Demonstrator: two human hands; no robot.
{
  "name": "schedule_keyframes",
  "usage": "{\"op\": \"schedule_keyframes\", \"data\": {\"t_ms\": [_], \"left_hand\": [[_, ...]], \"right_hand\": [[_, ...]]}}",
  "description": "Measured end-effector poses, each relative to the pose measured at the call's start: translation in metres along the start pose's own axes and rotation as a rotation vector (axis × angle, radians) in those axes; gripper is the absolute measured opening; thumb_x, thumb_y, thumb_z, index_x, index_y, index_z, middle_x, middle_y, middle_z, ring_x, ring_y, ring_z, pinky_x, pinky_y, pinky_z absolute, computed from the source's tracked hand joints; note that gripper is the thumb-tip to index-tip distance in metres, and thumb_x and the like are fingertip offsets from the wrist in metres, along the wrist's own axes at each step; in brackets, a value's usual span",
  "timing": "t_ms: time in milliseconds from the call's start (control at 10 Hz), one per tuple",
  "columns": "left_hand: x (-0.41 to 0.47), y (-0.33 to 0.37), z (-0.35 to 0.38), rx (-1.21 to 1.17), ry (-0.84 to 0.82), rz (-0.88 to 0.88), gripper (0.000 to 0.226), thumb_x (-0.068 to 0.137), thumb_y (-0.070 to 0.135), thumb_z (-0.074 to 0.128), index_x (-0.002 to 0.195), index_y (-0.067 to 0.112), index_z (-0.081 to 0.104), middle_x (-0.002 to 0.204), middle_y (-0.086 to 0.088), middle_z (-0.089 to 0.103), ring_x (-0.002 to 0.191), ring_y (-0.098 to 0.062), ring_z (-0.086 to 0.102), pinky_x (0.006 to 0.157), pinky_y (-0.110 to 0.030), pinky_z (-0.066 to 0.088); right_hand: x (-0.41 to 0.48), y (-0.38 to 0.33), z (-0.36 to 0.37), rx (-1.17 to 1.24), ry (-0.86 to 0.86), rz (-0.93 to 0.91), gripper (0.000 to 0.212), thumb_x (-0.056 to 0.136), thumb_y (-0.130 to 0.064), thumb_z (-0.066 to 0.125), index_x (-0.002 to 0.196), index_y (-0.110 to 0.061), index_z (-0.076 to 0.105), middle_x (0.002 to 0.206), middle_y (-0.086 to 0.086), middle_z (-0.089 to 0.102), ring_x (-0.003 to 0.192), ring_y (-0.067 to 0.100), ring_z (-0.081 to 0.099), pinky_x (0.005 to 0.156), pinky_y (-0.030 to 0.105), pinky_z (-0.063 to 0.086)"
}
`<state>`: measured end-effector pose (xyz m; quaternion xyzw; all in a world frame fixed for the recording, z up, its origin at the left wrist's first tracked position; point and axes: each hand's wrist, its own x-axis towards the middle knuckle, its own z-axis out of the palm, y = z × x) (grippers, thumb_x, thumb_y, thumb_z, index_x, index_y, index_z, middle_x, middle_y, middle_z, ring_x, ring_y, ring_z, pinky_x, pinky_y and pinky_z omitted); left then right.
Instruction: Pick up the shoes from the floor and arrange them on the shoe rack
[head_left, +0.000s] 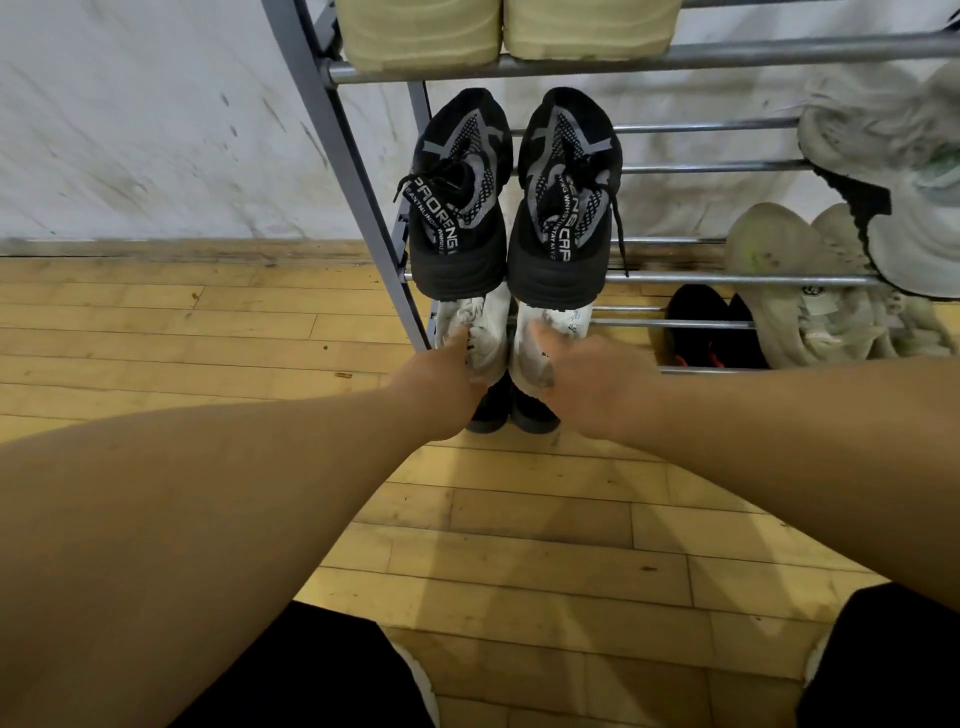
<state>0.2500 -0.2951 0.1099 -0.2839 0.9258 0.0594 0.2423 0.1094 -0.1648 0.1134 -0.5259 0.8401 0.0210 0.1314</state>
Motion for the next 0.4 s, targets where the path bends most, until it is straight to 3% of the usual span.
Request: {"op": "schedule_keyframes", "data": {"t_ms": [100,200,300,400], "left_hand": [[-0.008,0.004,-0.009,-0.248,0.036,-0.079,0.087,0.105,0.036,0.052,0.165,0.018,-0.008,0.150,-0.021,0.051,0.114,-0.034,0.062,0.084,-0.037,0.050],[-0.018,0.007,-0.018,-0.223,-0.020,-0.096,0.100,0.102,0.042,0.055,0.161,0.020,-0.023,0.132,-0.016,0.064,0.107,-0.031,0.064,0.086,-0.040,0.052],[-0.034,0.015,-0.026,-0.114,-0.015,-0.127,0.096,0.101,0.045,0.054,0.164,0.016,-0.013,0.106,-0.009,0.064,0.098,-0.026,0.063,0.085,-0.039,0.053],[-0.056,0.032,-0.043,-0.058,-0.042,-0.093,0.074,0.100,0.046,0.055,0.160,0.014,0.024,0.120,-0.010,0.062,0.102,-0.026,0.059,0.084,-0.036,0.050]], "right_hand": [[-0.005,0.007,-0.005,0.051,-0.112,-0.023,0.073,0.100,-0.030,0.050,0.160,-0.020,0.010,0.118,0.009,0.065,0.080,0.024,0.057,0.066,0.037,0.050],[-0.023,0.014,-0.011,0.114,-0.138,-0.030,0.079,0.094,-0.040,0.055,0.158,-0.025,0.012,0.106,0.010,0.068,0.080,0.028,0.062,0.071,0.038,0.052],[-0.042,0.023,-0.023,0.048,-0.145,-0.045,0.075,0.094,-0.046,0.053,0.156,-0.020,0.020,0.125,0.011,0.064,0.101,0.032,0.064,0.076,0.037,0.049],[-0.068,0.038,-0.037,-0.003,-0.202,-0.053,0.081,0.094,-0.058,0.053,0.158,-0.022,0.020,0.140,0.007,0.057,0.120,0.030,0.058,0.091,0.041,0.053]]}}
